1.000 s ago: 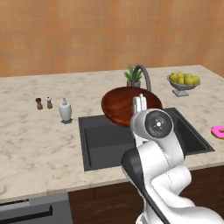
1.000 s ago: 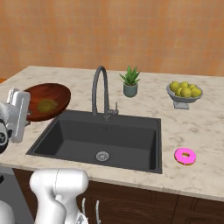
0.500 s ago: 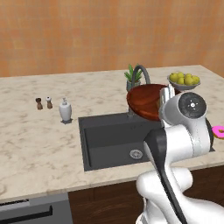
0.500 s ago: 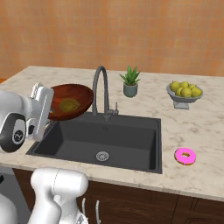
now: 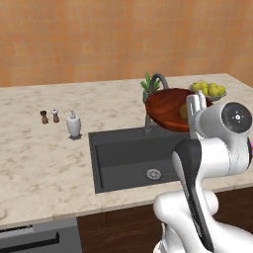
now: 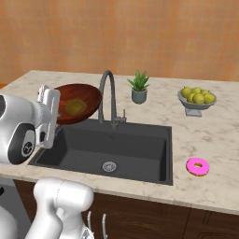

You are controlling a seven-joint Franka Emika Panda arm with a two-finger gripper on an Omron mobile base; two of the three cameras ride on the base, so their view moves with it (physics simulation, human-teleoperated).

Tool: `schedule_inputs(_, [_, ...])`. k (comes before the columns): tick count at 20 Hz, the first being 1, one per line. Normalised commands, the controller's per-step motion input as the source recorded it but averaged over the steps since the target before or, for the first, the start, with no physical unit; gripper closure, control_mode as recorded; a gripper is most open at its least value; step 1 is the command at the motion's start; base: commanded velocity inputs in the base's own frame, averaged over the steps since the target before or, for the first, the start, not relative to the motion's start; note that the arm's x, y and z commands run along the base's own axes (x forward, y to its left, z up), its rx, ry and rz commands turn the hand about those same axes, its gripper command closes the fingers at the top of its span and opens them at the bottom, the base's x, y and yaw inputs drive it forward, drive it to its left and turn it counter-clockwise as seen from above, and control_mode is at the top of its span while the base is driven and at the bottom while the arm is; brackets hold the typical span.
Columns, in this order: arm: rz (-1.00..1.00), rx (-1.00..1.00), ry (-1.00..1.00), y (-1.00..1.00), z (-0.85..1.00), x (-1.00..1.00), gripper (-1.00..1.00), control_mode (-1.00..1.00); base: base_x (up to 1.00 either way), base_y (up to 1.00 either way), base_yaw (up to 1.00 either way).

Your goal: Pick the avocado from the sink and place it in the bowl. Then pick the bowl and place it in the microwave. Then close the microwave door and press the start button.

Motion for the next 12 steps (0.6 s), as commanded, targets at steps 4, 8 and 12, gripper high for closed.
schedule_inputs(4, [0.0, 0.0, 0.0, 0.0, 0.0, 0.0, 1.0, 1.0, -0.42, 0.0, 0.06])
schedule_inputs(8, [0.0, 0.0, 0.0, 0.0, 0.0, 0.0, 1.0, 1.0, -0.38, 0.41, 0.66])
schedule_inputs(12, [0.0, 0.0, 0.0, 0.0, 0.0, 0.0, 1.0, 1.0, 0.0, 0.26, 0.97])
